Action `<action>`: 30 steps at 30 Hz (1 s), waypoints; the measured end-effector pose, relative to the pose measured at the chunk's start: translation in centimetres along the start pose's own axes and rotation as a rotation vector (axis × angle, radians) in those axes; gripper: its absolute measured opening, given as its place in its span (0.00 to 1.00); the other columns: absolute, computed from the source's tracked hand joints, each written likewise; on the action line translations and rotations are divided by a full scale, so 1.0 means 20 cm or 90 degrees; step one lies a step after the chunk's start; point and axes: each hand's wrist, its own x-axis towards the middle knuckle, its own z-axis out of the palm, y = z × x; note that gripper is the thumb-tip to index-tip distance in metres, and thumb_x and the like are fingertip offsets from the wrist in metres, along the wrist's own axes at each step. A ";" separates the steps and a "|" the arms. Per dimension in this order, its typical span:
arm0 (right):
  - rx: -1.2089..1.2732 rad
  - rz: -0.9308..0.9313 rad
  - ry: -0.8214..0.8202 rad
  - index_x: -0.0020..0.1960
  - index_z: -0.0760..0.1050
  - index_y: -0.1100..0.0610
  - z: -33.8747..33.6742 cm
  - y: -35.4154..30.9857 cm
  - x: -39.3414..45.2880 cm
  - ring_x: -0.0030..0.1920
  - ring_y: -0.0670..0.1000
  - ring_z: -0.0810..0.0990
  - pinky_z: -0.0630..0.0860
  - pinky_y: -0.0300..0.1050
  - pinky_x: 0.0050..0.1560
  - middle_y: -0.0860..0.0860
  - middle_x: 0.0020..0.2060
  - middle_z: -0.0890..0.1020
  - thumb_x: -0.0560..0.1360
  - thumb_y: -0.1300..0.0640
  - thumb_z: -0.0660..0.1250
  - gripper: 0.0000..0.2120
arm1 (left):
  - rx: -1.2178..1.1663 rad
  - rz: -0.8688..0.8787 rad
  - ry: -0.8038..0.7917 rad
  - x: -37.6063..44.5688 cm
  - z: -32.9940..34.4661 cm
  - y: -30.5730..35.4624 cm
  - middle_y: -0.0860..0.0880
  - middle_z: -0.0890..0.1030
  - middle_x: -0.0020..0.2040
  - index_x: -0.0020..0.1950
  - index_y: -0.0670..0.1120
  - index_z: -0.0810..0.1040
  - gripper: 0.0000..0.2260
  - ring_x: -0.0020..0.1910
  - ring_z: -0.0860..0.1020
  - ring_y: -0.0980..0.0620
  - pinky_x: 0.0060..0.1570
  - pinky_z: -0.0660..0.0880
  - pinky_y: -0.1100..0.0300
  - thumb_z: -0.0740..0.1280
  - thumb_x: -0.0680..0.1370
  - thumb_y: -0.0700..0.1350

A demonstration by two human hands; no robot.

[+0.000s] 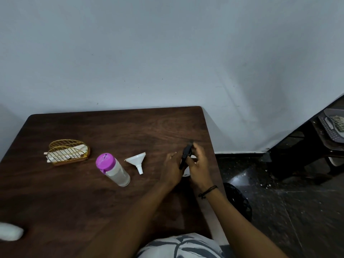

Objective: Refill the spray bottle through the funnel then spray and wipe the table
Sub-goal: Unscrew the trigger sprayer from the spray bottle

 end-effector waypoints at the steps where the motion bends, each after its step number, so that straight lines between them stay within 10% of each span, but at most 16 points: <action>1: 0.031 0.005 0.025 0.68 0.70 0.57 0.01 -0.01 -0.01 0.61 0.47 0.77 0.75 0.36 0.58 0.51 0.62 0.76 0.77 0.71 0.64 0.22 | -0.001 -0.011 -0.006 0.00 0.00 -0.01 0.48 0.79 0.56 0.58 0.49 0.78 0.09 0.60 0.73 0.50 0.56 0.75 0.54 0.63 0.79 0.41; 13: -0.039 -0.029 -0.008 0.64 0.72 0.60 -0.01 0.01 -0.05 0.53 0.38 0.78 0.76 0.34 0.53 0.47 0.55 0.77 0.74 0.67 0.72 0.20 | 0.015 -0.048 -0.017 0.02 0.02 -0.06 0.45 0.78 0.61 0.56 0.55 0.77 0.11 0.55 0.77 0.54 0.52 0.75 0.60 0.57 0.79 0.47; 19: -0.102 -0.065 0.074 0.57 0.75 0.59 0.02 0.04 -0.02 0.51 0.48 0.79 0.79 0.54 0.51 0.49 0.51 0.78 0.73 0.69 0.70 0.14 | 0.030 -0.025 -0.004 0.02 0.03 -0.07 0.51 0.78 0.57 0.54 0.54 0.76 0.08 0.58 0.71 0.57 0.51 0.70 0.64 0.63 0.78 0.44; 30: -0.060 -0.062 -0.032 0.65 0.76 0.55 -0.07 0.01 -0.02 0.59 0.49 0.81 0.78 0.46 0.60 0.51 0.58 0.83 0.77 0.72 0.60 0.22 | 0.055 -0.034 0.010 0.03 0.01 -0.04 0.47 0.79 0.59 0.61 0.46 0.77 0.12 0.63 0.71 0.51 0.54 0.68 0.61 0.65 0.80 0.50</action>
